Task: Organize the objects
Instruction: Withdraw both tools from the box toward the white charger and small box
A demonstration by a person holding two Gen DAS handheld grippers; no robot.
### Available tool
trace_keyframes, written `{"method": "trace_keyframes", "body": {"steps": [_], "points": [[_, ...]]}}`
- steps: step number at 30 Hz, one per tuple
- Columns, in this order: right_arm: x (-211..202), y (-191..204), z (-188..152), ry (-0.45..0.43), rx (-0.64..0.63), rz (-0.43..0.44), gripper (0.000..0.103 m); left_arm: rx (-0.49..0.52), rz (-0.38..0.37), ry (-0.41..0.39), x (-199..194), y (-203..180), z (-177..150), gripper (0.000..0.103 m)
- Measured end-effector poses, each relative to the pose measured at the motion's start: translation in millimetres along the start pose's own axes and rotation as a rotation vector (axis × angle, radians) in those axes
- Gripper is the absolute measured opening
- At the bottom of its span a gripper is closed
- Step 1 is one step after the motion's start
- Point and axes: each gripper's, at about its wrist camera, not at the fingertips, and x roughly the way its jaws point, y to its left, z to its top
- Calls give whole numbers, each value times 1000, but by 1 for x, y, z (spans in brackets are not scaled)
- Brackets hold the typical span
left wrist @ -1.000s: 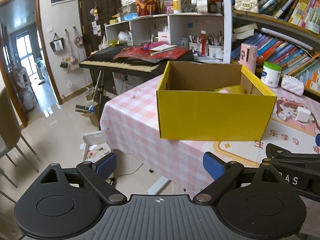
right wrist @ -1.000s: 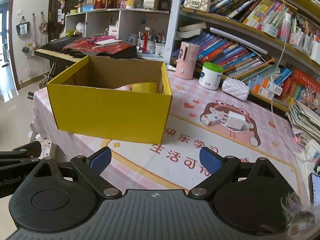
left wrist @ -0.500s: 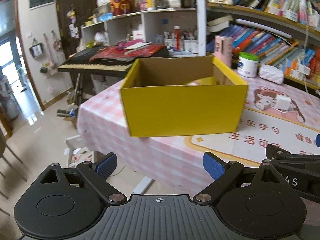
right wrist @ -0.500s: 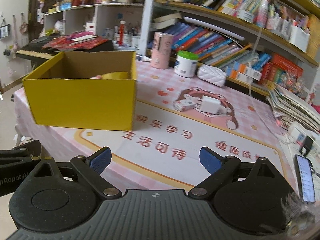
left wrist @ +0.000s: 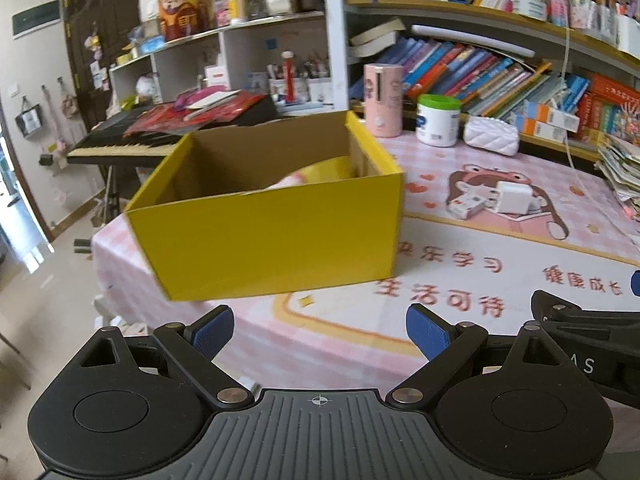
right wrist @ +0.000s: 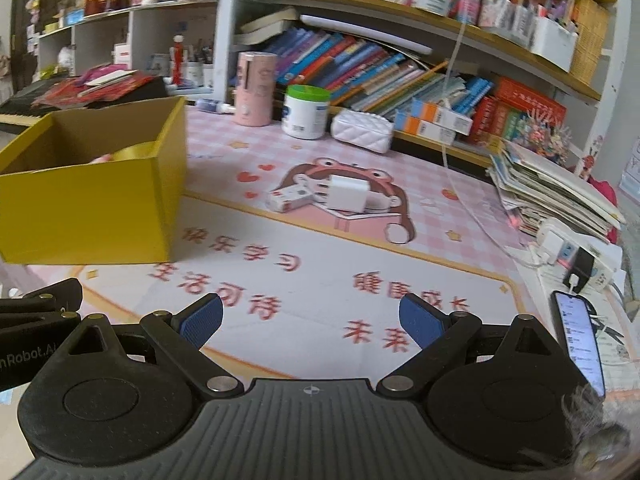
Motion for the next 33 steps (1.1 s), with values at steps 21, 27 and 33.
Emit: {"method": "trace_keyframes", "body": {"steps": [21, 27, 33], "points": [[68, -97, 34, 28, 5, 12, 96, -6, 8, 20, 38, -99, 37, 95], [86, -116, 42, 25, -5, 30, 96, -21, 24, 19, 49, -121, 46, 95], [102, -132, 45, 40, -6, 43, 95, -21, 35, 31, 57, -138, 50, 95]]}}
